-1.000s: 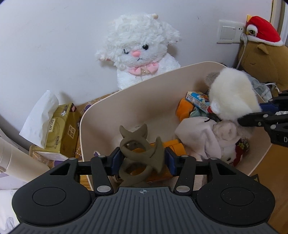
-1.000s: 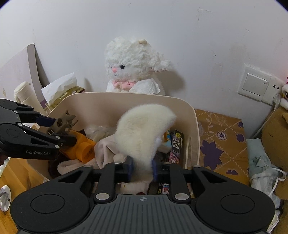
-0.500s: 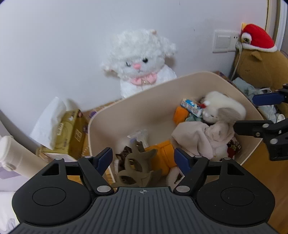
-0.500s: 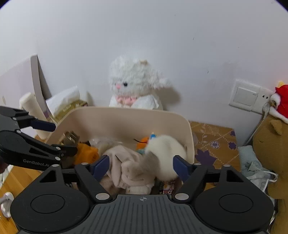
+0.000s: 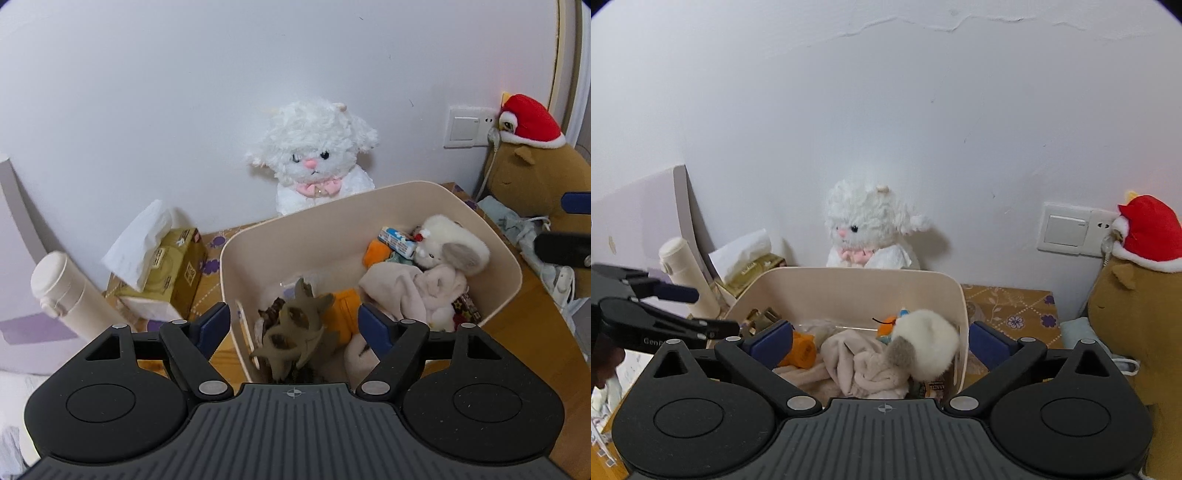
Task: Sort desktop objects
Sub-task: 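Carry the clip and hat over the basket and open both tools, then move both tools back toward the printed packet and black box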
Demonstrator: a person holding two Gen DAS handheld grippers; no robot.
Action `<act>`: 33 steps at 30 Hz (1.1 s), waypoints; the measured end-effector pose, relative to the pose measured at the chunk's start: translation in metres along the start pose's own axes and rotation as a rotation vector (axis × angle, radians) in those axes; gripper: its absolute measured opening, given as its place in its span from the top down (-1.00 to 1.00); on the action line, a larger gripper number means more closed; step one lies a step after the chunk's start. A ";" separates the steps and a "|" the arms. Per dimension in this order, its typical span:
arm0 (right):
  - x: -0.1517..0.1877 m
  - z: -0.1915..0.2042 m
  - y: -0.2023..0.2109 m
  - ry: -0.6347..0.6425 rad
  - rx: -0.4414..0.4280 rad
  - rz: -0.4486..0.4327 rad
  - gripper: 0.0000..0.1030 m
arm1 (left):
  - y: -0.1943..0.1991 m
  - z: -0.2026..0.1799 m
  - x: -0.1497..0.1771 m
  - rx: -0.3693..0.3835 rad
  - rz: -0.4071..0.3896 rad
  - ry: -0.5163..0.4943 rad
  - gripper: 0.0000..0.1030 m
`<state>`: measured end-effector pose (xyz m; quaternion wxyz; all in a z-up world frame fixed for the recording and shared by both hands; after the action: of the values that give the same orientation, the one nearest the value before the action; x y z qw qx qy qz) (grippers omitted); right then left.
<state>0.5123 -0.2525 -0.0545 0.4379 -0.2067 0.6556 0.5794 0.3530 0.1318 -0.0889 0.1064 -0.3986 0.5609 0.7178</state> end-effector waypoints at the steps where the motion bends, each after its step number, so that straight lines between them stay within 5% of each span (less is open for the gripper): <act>1: 0.001 -0.002 0.005 -0.007 0.000 -0.005 -1.00 | 0.003 0.000 0.003 0.004 0.000 0.006 -0.53; 20: 0.095 -0.033 0.031 -0.061 0.062 0.065 -1.00 | 0.016 -0.008 0.084 0.030 0.092 -0.006 -0.54; 33: 0.159 -0.012 -0.002 -0.030 0.090 0.190 -1.00 | -0.016 -0.020 0.136 0.025 0.179 -0.012 -0.55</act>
<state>0.4256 -0.2266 -0.1858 0.3997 -0.1150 0.6908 0.5915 0.2820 0.0793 -0.1961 0.0501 -0.3410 0.6027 0.7197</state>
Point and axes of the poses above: each gripper's, at about its wrist camera, not at the fingertips, and y roughly against the way its jaws point, z to its left, x to its underside, the point moved 6 cm from there along -y, roughly the way its jaws point, and after that the axes turned 10 degrees about x, right-handed, at the moved point
